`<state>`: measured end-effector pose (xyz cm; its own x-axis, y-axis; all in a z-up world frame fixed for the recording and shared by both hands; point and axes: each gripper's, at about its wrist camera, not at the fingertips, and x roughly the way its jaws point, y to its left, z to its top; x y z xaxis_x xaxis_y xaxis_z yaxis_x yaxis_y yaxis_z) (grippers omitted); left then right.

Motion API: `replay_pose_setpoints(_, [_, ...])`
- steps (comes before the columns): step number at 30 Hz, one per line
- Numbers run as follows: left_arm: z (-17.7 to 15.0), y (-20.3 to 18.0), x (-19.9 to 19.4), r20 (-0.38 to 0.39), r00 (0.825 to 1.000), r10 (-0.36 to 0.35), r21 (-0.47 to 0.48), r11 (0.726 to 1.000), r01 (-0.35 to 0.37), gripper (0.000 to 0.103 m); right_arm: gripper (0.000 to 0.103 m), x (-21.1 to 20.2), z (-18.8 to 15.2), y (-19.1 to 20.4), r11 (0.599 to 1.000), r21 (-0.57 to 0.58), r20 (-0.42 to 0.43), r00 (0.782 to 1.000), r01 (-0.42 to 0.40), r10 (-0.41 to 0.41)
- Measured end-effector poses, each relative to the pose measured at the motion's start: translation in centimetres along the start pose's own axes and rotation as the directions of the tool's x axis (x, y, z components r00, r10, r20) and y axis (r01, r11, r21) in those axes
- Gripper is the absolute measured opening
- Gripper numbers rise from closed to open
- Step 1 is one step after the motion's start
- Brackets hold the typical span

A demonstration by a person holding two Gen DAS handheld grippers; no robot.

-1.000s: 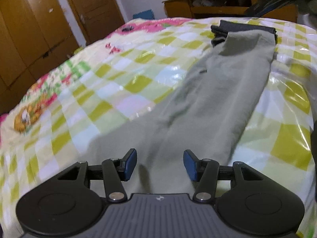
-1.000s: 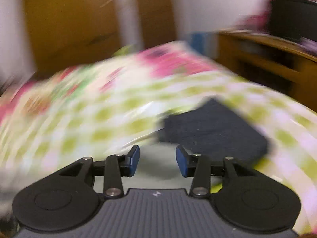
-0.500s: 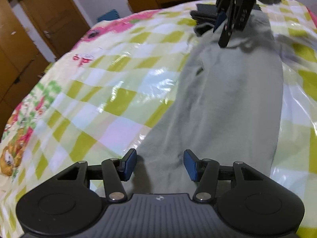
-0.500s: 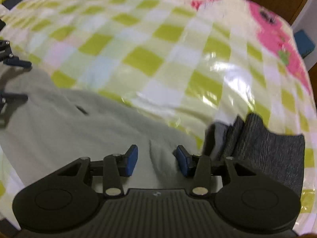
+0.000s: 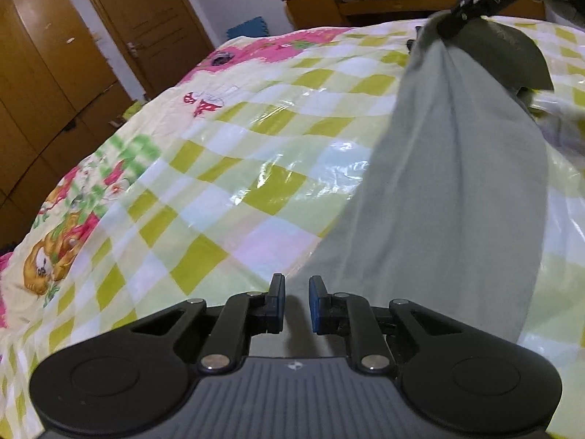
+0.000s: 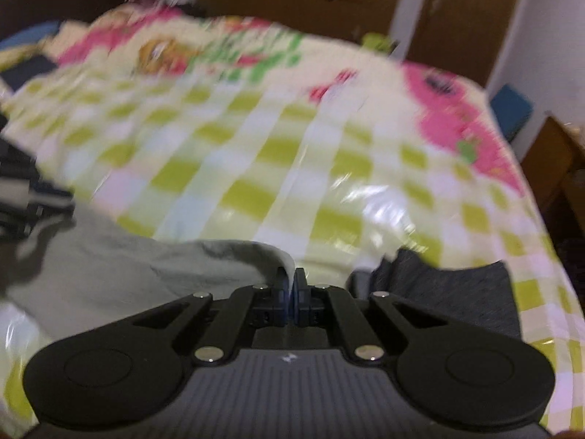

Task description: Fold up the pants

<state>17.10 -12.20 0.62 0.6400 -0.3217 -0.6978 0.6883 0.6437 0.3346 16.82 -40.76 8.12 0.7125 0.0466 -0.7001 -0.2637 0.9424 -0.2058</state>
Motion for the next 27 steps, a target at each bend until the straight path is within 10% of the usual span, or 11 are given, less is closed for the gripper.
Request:
replay_pose_setpoints(6, [-0.6,-1.0,1.5,-0.066,0.998,-0.006,0.033,0.999,0.008,0.035,0.035,4.9,-1.1,-0.4,0.994,0.031,-0.077,0.992,0.103,-0.100])
replay_pose_setpoints(20, [-2.3,-2.9,0.1,-0.081,0.995,0.053,0.057,0.997,-0.048,0.040,0.053,-2.9,-7.8,-0.6,0.968,0.201,-0.038,0.989,0.148,-0.144])
replay_pose_setpoints(27, [-0.7,-3.7,-0.5,-0.087,0.995,0.044,0.064,0.997,-0.039,0.048,0.045,-2.9,-10.2,-5.1,0.796,0.602,0.158,0.987,-0.064,-0.040])
